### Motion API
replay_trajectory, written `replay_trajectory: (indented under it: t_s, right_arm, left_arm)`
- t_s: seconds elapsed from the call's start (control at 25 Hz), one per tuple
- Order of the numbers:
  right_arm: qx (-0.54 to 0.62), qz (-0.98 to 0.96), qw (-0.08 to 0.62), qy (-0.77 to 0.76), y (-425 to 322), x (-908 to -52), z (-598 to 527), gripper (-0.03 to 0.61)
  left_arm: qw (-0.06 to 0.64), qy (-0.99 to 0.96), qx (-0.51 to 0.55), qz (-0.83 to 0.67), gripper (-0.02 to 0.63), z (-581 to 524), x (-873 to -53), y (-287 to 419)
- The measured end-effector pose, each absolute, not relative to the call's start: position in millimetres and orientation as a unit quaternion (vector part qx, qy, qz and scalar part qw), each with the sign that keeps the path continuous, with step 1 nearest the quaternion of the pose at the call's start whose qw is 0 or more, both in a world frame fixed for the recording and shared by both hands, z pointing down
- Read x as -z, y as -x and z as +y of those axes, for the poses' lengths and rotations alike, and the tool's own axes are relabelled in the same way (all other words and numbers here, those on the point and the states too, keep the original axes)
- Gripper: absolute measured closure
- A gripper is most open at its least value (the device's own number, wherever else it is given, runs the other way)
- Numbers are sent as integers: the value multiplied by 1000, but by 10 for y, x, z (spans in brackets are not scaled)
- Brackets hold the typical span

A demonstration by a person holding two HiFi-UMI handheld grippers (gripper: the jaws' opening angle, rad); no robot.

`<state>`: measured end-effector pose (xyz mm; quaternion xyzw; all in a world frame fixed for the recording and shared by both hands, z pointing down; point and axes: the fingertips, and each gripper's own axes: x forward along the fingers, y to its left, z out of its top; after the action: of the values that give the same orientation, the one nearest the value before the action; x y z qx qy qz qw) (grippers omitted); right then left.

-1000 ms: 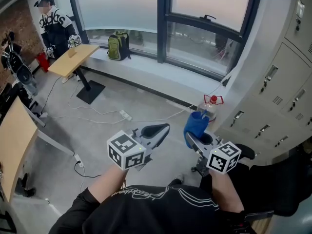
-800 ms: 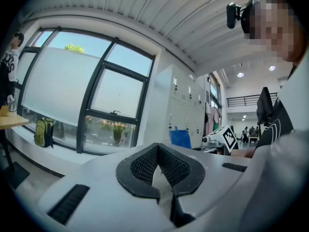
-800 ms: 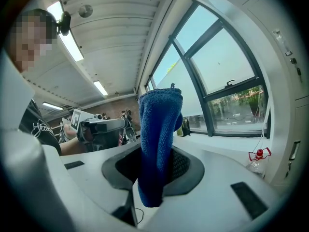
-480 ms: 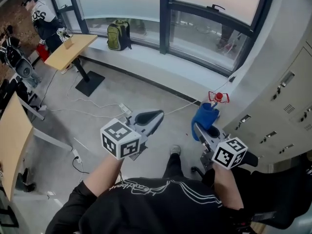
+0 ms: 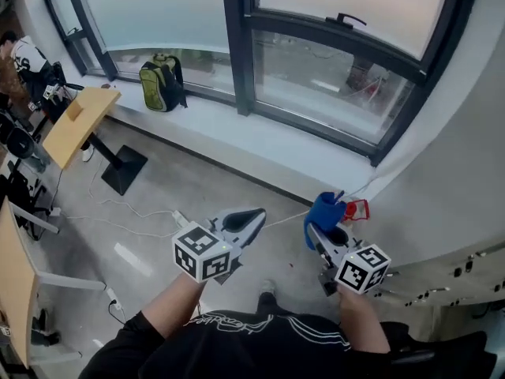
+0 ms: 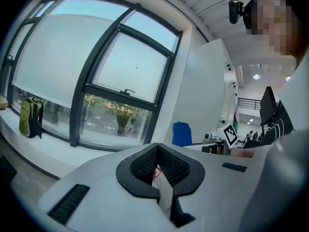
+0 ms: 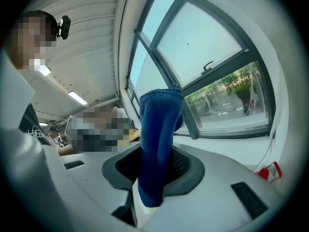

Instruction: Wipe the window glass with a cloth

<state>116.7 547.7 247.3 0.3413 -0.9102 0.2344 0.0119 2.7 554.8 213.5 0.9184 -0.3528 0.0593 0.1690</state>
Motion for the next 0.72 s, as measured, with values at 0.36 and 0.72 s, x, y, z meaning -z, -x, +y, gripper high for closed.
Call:
replay_trajectory:
  t_s: [0.36,0.72]
  right_arm:
    - [-178,-920,-6,-350,-1365,-2068,3991,486]
    - [-138,-921,-31,-362,-1143,-2020,3330,486]
  left_arm:
    - [139,-919,-60,-365,609,4274,-1808,-109]
    - [117,-927,-22,-355,609,3514,-1775,16]
